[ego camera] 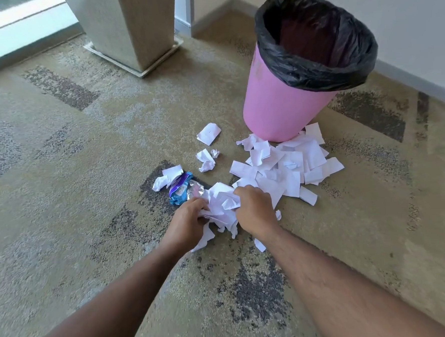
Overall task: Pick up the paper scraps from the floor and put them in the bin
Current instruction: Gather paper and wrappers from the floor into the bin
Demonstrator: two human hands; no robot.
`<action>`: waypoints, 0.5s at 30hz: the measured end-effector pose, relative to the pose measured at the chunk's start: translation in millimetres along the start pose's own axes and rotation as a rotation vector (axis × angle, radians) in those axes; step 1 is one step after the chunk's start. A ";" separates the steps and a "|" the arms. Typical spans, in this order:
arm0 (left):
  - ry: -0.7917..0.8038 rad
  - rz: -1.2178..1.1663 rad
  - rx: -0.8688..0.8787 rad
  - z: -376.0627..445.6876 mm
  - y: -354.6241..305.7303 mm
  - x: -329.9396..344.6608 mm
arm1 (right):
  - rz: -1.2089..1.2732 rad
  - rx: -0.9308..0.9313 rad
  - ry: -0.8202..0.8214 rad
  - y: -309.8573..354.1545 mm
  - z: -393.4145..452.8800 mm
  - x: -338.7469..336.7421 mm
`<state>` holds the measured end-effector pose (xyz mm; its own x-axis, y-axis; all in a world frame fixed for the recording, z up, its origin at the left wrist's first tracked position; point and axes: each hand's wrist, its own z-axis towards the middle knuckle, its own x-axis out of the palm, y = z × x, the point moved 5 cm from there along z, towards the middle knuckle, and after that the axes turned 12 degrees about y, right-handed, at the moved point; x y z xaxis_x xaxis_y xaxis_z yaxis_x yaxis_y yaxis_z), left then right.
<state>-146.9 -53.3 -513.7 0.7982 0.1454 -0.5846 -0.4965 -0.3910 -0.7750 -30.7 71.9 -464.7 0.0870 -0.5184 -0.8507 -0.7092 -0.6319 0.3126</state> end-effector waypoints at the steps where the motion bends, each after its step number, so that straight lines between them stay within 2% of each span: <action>1: 0.002 -0.026 -0.026 1.9 -2.1 -2.1 | 0.015 -0.013 -0.002 -0.5 -1.7 -4.0; 7: -0.034 -0.026 -0.016 17.2 -42.6 -18.1 | 0.110 -0.061 -0.016 -3.0 -10.8 -44.9; 15: -0.154 0.001 0.215 60.3 -137.6 -64.8 | 0.094 -0.158 -0.211 -10.6 -20.1 -157.9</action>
<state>-150.9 45.9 -383.6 0.7446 0.2882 -0.6021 -0.5714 -0.1913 -0.7981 -22.8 148.9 -325.2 -0.1339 -0.4582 -0.8787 -0.5880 -0.6770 0.4426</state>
